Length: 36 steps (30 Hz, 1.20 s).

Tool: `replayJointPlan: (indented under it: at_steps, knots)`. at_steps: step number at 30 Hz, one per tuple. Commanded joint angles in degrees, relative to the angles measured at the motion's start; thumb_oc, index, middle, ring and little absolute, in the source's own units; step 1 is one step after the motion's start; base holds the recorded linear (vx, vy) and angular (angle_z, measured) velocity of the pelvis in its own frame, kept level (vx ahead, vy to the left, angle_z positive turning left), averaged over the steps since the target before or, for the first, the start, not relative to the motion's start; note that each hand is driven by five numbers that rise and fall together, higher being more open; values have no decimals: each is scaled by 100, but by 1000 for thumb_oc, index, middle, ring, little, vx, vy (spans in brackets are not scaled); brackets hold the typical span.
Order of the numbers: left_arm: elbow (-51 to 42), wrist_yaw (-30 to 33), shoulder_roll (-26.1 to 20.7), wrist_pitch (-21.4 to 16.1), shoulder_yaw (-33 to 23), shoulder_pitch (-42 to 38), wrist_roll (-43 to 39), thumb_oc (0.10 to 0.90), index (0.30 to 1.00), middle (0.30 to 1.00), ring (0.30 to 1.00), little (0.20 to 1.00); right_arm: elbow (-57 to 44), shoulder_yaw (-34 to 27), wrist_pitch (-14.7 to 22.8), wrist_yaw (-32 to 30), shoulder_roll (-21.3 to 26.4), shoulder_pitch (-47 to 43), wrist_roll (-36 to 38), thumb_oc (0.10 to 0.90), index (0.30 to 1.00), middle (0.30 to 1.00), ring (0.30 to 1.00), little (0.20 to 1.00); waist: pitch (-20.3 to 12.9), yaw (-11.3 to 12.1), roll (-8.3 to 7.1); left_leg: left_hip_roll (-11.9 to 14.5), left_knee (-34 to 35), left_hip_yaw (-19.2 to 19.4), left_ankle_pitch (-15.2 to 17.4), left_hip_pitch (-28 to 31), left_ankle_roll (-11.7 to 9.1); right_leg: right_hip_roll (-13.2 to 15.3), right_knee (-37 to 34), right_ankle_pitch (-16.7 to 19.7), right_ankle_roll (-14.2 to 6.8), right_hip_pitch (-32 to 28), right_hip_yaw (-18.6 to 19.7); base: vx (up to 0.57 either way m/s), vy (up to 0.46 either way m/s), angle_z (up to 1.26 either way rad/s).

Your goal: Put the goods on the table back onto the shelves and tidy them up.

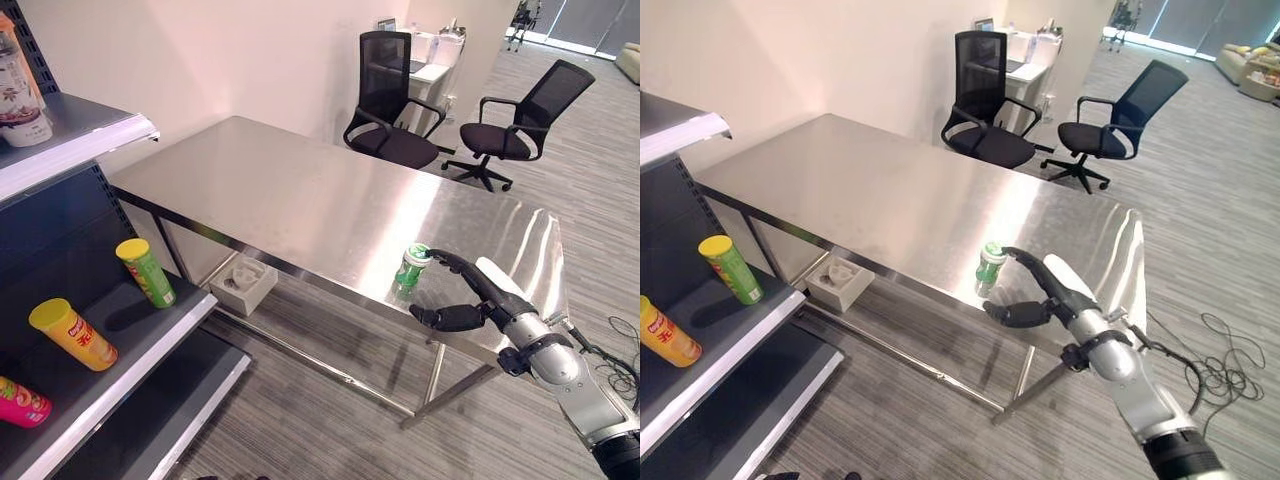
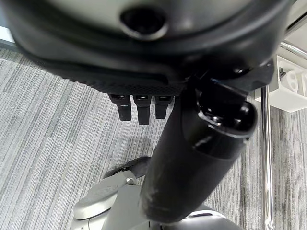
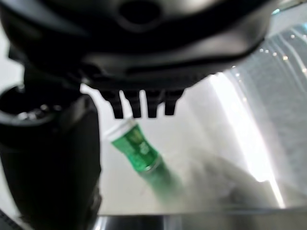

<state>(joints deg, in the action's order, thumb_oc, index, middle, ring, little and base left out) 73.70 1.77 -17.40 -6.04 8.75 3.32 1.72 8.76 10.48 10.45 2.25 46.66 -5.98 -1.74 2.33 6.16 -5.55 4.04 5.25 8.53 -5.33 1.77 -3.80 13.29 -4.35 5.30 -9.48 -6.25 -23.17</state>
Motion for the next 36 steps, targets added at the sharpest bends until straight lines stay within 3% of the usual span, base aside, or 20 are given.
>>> replayJointPlan:
  at_steps: [1,15,16,17,18,19,20,36]
  knots:
    - [175,-146,280,-198,334,-441,-93,800,900,900,900,900,25,-14,256,-357,146,-918,336,800,900,900,900,900,-318,263,65,95,-25,-151,480,-57,42,269,356,-58,-368,2,243,0,0,0]
    - [105,-45,287,-178,360,-412,-66,800,900,900,900,900,-2,-187,142,-875,-218,-1011,-180,800,900,900,900,900,-310,389,24,51,-25,-250,495,-112,75,244,355,-65,-350,6,197,3,2,1]
    - [105,-43,286,-178,361,-412,-68,800,900,900,900,900,35,-175,136,-883,-240,-1026,-185,739,808,808,808,808,-311,403,21,48,-25,-255,494,-114,76,244,354,-67,-350,4,190,14,11,9]
    - [105,-43,286,-178,360,-412,-68,800,900,900,900,900,38,-173,138,-884,-241,-1029,-185,580,571,571,571,571,-310,401,20,48,-25,-255,494,-114,76,244,354,-67,-351,3,189,7,6,6]
    - [100,-39,284,-174,359,-407,-75,800,900,900,900,900,41,-160,117,-889,-264,-1051,-205,532,498,498,498,498,-306,410,19,46,-25,-263,493,-118,80,244,359,-68,-349,4,177,6,3,5]
    - [95,-35,285,-171,357,-405,-79,800,900,900,900,900,25,-160,111,-895,-275,-1045,-215,431,347,347,347,347,-305,410,17,46,-25,-267,492,-119,80,243,361,-71,-350,2,169,10,10,5]
    - [94,-25,289,-167,361,-412,-84,800,900,900,900,900,30,-142,94,-894,-307,-1032,-236,400,300,300,300,300,-300,418,13,43,-25,-276,492,-122,82,239,363,-76,-350,1,167,0,0,0]
    - [-7,59,247,-175,322,-398,-61,800,900,900,900,900,70,-106,20,-1036,-435,-929,-776,400,300,300,300,300,-252,504,-53,22,-25,-370,497,-161,100,226,396,-105,-345,1,101,1,3,1]
